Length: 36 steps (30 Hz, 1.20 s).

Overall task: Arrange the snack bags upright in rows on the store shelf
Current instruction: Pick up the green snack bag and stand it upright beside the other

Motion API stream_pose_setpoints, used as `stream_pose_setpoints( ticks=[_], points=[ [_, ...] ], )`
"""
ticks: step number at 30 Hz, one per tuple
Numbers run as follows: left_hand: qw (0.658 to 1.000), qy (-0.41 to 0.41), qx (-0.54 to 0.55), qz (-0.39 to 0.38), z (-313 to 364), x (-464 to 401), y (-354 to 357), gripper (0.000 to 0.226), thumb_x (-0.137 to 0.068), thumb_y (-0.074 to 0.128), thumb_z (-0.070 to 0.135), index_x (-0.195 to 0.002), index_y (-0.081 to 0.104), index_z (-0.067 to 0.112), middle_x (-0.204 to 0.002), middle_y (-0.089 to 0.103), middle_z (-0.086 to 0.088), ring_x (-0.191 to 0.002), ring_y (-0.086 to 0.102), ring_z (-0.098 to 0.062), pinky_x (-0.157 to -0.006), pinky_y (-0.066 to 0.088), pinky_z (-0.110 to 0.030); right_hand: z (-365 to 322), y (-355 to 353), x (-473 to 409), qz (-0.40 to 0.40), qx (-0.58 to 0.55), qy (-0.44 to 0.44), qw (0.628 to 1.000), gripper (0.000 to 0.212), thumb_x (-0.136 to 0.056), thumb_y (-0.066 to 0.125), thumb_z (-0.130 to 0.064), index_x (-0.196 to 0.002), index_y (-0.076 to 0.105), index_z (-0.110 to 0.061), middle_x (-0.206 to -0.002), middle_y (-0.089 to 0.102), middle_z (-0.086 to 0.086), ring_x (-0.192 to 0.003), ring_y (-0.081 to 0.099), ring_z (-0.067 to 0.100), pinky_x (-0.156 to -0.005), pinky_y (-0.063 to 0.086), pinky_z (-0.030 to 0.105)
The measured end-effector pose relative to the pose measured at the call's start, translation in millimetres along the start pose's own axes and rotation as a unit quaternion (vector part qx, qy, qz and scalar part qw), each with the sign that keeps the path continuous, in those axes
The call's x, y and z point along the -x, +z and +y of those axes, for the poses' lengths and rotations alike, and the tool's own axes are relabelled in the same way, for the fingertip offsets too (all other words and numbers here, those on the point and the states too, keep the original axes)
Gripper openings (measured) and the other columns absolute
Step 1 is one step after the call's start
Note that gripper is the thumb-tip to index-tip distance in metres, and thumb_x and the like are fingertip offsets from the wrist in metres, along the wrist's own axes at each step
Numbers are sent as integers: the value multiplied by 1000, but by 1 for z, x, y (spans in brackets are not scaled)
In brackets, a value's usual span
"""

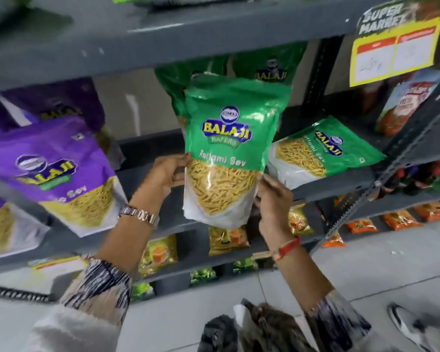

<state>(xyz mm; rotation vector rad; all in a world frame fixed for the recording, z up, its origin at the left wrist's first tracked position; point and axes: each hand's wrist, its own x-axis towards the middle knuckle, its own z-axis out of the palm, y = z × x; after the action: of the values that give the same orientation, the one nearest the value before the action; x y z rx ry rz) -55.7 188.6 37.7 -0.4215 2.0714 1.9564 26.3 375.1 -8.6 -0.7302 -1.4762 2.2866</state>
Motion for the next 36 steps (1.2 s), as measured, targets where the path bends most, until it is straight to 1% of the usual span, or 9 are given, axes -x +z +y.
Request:
stream_pose_setpoints(
  ticks=[3,5,11,16,20,24,29,32,36],
  points=[
    [998,8,47,27,-7,38,-10,7,-85,58,16,-78,61,18,-55,69,8,-49,64,-8,-49,52,-20,-12,-8,10,-18,-2,-19,1000,16,-82,63,-5,-95,71,-10,-75,71,-8,-92,63,26,-91,49,47],
    [996,27,73,31,-11,60,-18,6,-84,59,16,-78,62,17,-48,68,9,-43,63,-5,-43,49,-15,-16,-12,21,-31,1,-23,999,18,-83,61,-2,-92,72,-12,-72,71,-13,-92,63,25,-91,48,46],
    [990,74,103,60,-21,90,-36,11,-86,57,14,-76,61,16,-48,67,11,-44,63,-3,-42,49,-15,-25,-10,49,-78,9,-50,996,29,-84,56,2,-82,72,-23,-83,70,-1,-95,63,27,-92,49,46],
    [990,80,104,55,-25,80,-41,19,-90,48,9,-79,60,17,-53,70,10,-54,65,-5,-51,53,-17,-27,8,35,-112,89,-119,983,22,-85,59,-6,-104,66,-17,-88,68,-3,-93,62,17,-96,50,45],
    [984,103,139,51,-27,56,-40,21,-93,43,7,-80,58,14,-59,72,9,-60,64,-5,-61,57,-20,-23,27,-3,-167,154,-161,960,25,-85,58,-15,-105,66,-3,-99,68,10,-95,63,24,-94,51,51],
    [983,118,125,69,-24,33,-34,24,-94,39,5,-77,53,15,-52,69,13,-41,55,3,-62,54,-19,-12,40,-38,-212,180,-173,945,10,-88,56,-12,-94,64,-12,-94,67,12,-90,62,24,-90,52,53],
    [982,116,124,86,-27,5,-35,25,-95,39,7,-76,53,17,-64,70,10,-54,63,1,-71,54,-25,-2,54,-62,-223,209,-186,934,8,-89,54,-9,-87,61,-13,-75,63,2,-67,58,-2,-76,51,40],
    [985,112,108,79,-36,-2,-37,22,-94,41,9,-79,55,16,-67,72,10,-64,67,-2,-66,56,-21,8,52,-70,-218,255,-204,920,15,-90,52,-11,-92,64,-1,-80,65,7,-73,60,15,-70,51,34],
    [984,121,98,88,-46,-4,-37,20,-93,44,10,-81,57,17,-75,71,9,-72,66,-5,-76,54,-26,17,45,-71,-220,265,-209,915,20,-91,51,-11,-99,63,4,-92,65,10,-81,59,16,-64,42,4]
  ],
)
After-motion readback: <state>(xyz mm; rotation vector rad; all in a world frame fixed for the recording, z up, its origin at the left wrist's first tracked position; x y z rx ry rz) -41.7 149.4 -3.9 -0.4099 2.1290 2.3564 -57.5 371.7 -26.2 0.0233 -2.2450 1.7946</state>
